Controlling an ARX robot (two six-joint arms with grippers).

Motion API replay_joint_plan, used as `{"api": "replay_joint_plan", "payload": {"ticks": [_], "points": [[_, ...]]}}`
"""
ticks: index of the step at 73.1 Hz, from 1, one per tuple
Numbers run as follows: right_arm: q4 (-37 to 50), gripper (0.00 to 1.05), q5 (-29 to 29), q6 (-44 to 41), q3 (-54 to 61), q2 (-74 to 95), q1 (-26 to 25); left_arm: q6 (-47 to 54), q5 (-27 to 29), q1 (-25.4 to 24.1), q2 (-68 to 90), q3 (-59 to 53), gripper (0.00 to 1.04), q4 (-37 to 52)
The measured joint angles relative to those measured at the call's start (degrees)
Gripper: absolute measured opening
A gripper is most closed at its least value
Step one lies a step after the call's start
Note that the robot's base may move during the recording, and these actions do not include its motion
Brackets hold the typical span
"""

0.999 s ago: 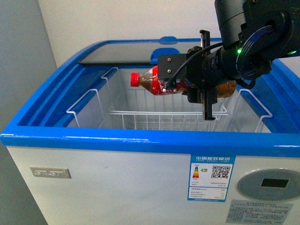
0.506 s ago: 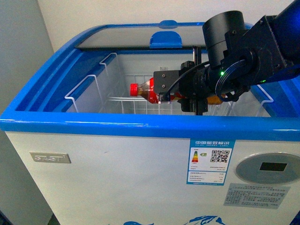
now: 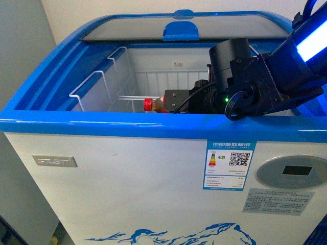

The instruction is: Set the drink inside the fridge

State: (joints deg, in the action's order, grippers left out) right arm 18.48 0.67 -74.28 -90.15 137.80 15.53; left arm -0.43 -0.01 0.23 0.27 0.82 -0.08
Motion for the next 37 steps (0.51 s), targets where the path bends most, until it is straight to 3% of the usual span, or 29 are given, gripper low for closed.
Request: {"api": "replay_joint_plan", "payload": {"ticks": [5, 29, 37], "points": [[-0.44, 0.38, 0.09, 1.05, -0.02, 0.0, 0.02, 0.0, 0.0, 0.02, 0.0, 0.0, 0.03, 0.0], [-1.9, 0.99, -0.74, 5.84, 1.38, -2.56, 0.09, 0.0, 0.0, 0.02, 0.0, 0.0, 0.03, 0.0], [-0.2, 0.98, -1.6, 8.31, 3.76, -6.36, 0.31, 0.0, 0.0, 0.02, 0.0, 0.0, 0.03, 0.0]]}}
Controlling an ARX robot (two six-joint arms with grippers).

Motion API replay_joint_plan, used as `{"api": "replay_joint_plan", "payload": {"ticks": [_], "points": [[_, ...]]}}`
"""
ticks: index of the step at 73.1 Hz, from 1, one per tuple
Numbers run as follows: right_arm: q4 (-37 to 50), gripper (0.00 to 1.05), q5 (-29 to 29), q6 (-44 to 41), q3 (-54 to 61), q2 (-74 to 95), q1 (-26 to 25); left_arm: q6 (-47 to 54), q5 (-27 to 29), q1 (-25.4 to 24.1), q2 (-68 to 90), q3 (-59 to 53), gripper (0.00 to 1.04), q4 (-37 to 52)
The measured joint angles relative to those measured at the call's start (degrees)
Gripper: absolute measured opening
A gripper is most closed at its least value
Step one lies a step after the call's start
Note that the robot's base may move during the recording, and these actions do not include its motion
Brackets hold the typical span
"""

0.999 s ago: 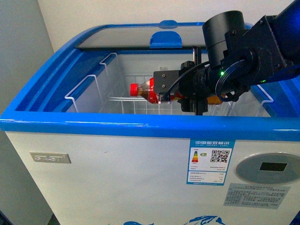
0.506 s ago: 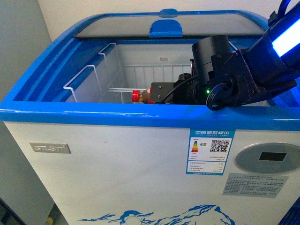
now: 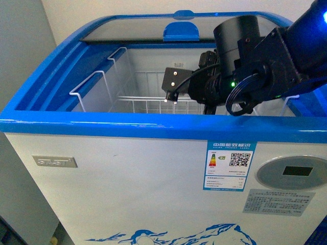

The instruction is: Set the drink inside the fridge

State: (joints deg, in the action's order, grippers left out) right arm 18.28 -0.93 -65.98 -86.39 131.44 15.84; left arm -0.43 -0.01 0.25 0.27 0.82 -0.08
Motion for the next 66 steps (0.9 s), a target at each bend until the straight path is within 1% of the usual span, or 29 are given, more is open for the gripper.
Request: {"api": "replay_joint_plan", "payload": {"ticks": [5, 10, 15, 23, 28, 29, 34, 38, 40, 41, 44, 47, 53, 55, 58, 59, 60, 63, 65, 66], "points": [[1.05, 0.98, -0.61, 1.46, 1.84, -3.21, 0.07, 0.0, 0.0, 0.0, 0.0, 0.0, 0.03, 0.0], [3.39, 0.98, -1.16, 3.87, 6.1, -10.29, 0.02, 0.0, 0.02, 0.0, 0.0, 0.0, 0.03, 0.0], [5.97, 0.98, -0.42, 5.95, 9.92, -16.28, -0.55, 0.0, 0.02, 0.0, 0.0, 0.0, 0.03, 0.0], [9.22, 0.98, 2.86, 10.93, 14.91, -25.44, -2.38, 0.0, 0.0, -0.02, 0.0, 0.0, 0.03, 0.0], [9.46, 0.98, 6.49, 15.43, 17.79, -31.04, -3.82, 0.0, 0.0, 0.0, 0.0, 0.0, 0.03, 0.0], [9.44, 0.98, 7.56, 17.38, 18.71, -32.76, -4.26, 0.0, 0.0, 0.0, 0.0, 0.0, 0.03, 0.0], [8.2, 0.98, 10.34, 22.03, 21.77, -38.42, -5.6, 0.0, 0.02, 0.0, 0.0, 0.0, 0.03, 0.0], [4.2, 0.98, 15.08, 29.88, 26.29, -46.97, -7.08, 0.0, 0.0, 0.0, 0.0, 0.0, 0.03, 0.0], [2.27, 0.98, 16.26, 33.57, 28.13, -50.49, -7.54, 0.0, 0.0, 0.0, 0.0, 0.0, 0.03, 0.0], [1.57, 0.98, 16.65, 34.12, 28.79, -51.76, -7.61, 0.0, 0.0, 0.0, 0.0, 0.0, 0.03, 0.0], [-1.9, 0.98, 18.8, 40.57, 32.94, -59.3, -8.0, 0.0, 0.0, 0.0, 0.0, 0.0, 0.03, 0.0], [-4.31, 0.98, 20.33, 44.22, 35.85, -64.59, -8.04, 0.0, 0.0, 0.0, 0.0, 0.0, 0.03, 0.0], [-15.34, 0.98, 27.04, 54.42, 45.2, -82.77, -7.21, 0.0, 0.02, 0.0, 0.0, 0.0, 0.03, 0.0], [-20.59, 0.98, 30.69, 57.88, 48.76, -90.01, -5.68, 0.0, 0.0, 0.0, 0.0, 0.0, 0.03, 0.0], [-24.76, 0.98, 34.71, 59.76, 51.65, -95.91, -3.34, 0.0, 0.0, 0.0, 0.0, 0.0, 0.03, 0.0], [-26.8, 0.98, 36.3, 60.37, 52.98, -98.71, -1.81, 0.0, 0.0, 0.0, 0.0, 0.0, 0.03, 0.0], [-29.16, 0.98, 40.02, 61.59, 54.84, -102.49, 0.74, 0.0, 0.0, 0.0, 0.0, 0.0, 0.03, 0.0], [-29.94, 0.98, 45.24, 62.77, 57.7, -108.83, 5.38, 0.0, 0.0, 0.0, 0.0, 0.0, 0.03, 0.0], [-29.81, 0.98, 45.16, 63.28, 57.68, -109.81, 5.86, 0.0, 0.02, -0.02, 0.0, 0.0, 0.03, 0.0], [-28.92, 0.95, 42.49, 63.67, 57.79, -110.84, 5.46, 0.0, -0.02, 0.0, 0.0, 0.0, 0.03, 0.0]]}}
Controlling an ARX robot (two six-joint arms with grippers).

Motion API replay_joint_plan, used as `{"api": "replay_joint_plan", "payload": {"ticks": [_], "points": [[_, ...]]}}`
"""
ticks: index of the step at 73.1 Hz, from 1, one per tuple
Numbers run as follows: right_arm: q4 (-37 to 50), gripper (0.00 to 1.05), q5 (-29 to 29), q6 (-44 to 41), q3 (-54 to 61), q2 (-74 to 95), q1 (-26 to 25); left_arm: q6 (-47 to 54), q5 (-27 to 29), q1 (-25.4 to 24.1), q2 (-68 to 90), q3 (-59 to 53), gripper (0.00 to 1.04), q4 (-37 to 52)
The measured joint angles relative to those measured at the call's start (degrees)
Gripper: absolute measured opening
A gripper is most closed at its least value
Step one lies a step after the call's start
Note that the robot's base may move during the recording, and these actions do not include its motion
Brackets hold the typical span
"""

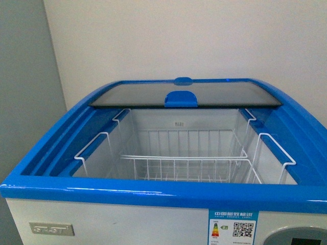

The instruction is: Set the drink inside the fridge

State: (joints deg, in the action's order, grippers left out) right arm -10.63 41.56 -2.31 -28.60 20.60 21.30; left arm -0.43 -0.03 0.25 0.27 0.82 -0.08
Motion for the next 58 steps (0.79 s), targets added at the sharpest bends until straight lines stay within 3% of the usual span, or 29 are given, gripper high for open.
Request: {"api": "replay_joint_plan", "payload": {"ticks": [5, 10, 18, 21, 26, 30, 36, 58], "points": [[3.26, 0.84, -14.91, 0.83, 2.71, -2.84, -4.96, 0.0, 0.02, -0.02, 0.0, 0.0, 0.03, 0.0], [4.39, 0.72, -25.75, 1.31, 6.49, -4.79, -8.87, 0.0, 0.04, 0.0, -0.02, 0.0, 0.03, 0.0], [5.57, 0.55, -33.05, 1.51, 10.71, -7.08, -11.74, 0.0, 0.02, 0.0, -0.02, 0.0, 0.03, 0.0], [6.16, 0.43, -39.43, 1.53, 12.68, -8.7, -17.05, 0.0, 0.15, 0.0, -0.02, 0.0, 0.03, 0.0], [6.97, 0.29, -40.81, 1.57, 14.86, -10.21, -20.5, 0.0, 0.04, 0.0, -0.02, 0.0, 0.03, 0.0], [7.67, 0.15, -41.27, 1.62, 16.79, -11.28, -20.94, 0.0, 0.04, 0.0, -0.02, 0.0, 0.03, 0.0], [8.22, 0.02, -41.4, 1.51, 18.4, -12.31, -20.96, 0.0, 0.04, 0.0, -0.02, 0.0, 0.03, 0.0], [9.49, 0.03, -41.44, 1.68, 22.49, -15.17, -21.07, 0.0, 0.04, 0.0, -0.02, 0.0, 0.03, 0.0]]}}
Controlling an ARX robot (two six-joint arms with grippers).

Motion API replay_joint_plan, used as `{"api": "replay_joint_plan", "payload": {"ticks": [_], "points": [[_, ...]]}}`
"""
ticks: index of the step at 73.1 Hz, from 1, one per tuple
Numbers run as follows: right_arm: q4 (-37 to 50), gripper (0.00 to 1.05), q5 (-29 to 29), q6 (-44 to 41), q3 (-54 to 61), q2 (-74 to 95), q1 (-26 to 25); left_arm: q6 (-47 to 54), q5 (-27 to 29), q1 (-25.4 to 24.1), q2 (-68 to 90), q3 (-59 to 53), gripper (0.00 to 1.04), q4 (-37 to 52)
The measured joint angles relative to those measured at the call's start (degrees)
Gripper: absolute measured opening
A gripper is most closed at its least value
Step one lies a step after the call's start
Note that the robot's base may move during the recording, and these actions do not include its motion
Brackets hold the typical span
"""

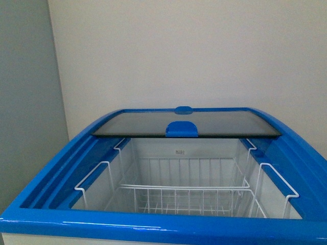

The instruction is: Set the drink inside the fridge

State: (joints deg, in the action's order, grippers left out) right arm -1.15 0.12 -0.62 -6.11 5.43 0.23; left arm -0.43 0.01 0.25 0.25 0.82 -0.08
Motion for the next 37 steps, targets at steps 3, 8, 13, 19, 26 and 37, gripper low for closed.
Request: {"api": "replay_joint_plan", "payload": {"ticks": [3, 8, 13, 19, 26, 37], "points": [[0.04, 0.03, 0.0, 0.0, 0.42, -0.33, 0.0, 0.0, -0.02, 0.0, 0.0, 0.0, 0.03, 0.0], [0.2, 0.03, 0.02, 0.0, 1.09, -0.81, 0.0, 0.0, -0.02, 0.0, 0.0, 0.0, 0.03, 0.0], [0.33, 0.03, 0.02, 0.0, 1.51, -1.18, 0.0, 0.0, -0.02, 0.0, 0.0, 0.0, 0.03, 0.0], [0.44, 0.03, 0.0, 0.0, 2.01, -1.73, 0.0, 0.0, 0.0, 0.0, 0.0, 0.0, 0.03, 0.0], [0.63, 0.03, 0.0, 0.0, 2.51, -2.29, 0.0, 0.0, -0.02, 0.0, 0.0, 0.0, 0.03, 0.0], [0.85, 0.03, 0.02, 0.0, 4.2, -4.57, -0.07, 0.0, 0.02, 0.0, 0.0, 0.0, 0.03, 0.0]]}}
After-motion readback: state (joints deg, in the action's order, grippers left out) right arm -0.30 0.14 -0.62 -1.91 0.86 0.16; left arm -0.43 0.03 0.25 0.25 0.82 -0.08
